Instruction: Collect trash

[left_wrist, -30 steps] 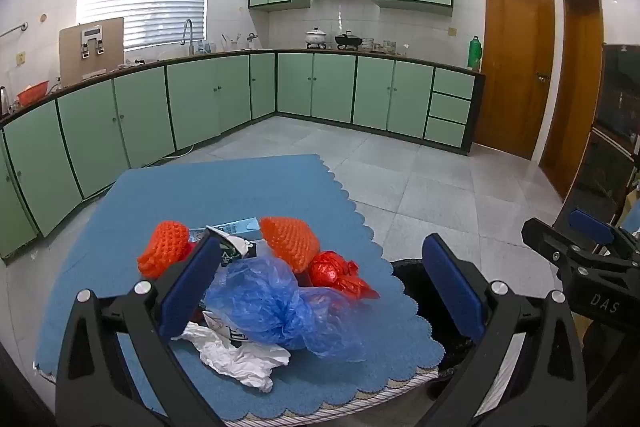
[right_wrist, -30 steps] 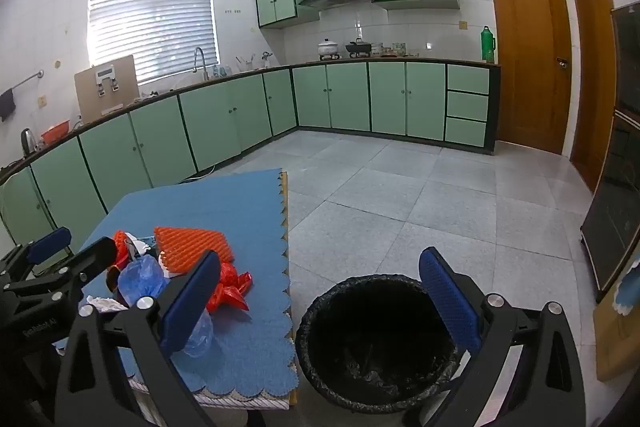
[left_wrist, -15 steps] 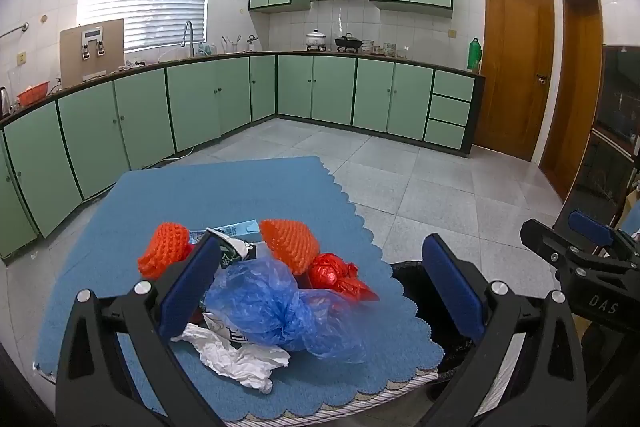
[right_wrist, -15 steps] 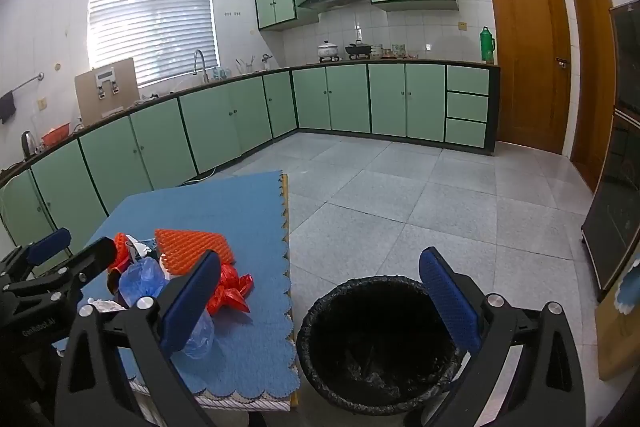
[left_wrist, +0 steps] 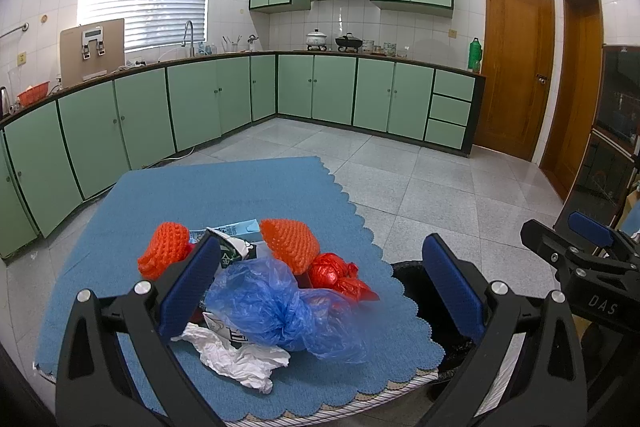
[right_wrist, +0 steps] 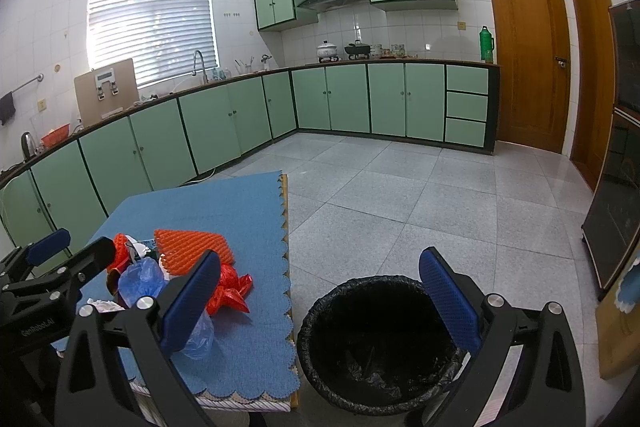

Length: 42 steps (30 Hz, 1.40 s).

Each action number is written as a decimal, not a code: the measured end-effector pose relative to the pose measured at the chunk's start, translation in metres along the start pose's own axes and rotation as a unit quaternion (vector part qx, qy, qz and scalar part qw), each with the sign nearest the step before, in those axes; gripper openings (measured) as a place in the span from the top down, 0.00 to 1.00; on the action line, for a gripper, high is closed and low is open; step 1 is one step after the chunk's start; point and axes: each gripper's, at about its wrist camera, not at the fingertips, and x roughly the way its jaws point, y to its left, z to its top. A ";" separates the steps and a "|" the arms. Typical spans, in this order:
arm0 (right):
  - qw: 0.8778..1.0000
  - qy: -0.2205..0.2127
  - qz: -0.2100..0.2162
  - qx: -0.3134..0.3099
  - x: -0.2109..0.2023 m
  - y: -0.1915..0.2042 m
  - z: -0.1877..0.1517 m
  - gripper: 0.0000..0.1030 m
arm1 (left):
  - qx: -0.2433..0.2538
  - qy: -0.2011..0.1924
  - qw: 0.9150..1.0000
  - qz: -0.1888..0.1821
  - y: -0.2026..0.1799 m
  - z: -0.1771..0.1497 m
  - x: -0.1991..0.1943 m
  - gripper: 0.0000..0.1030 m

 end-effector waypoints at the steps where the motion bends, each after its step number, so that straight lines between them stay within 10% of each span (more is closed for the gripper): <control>1: 1.000 0.000 0.000 0.000 0.000 0.000 0.000 0.06 | 0.000 0.000 1.000 0.000 0.000 0.000 -0.001 0.05; 42: 1.000 0.000 -0.001 0.003 -0.001 -0.003 0.002 0.06 | -0.001 0.002 1.000 -0.001 0.001 0.000 0.000 0.05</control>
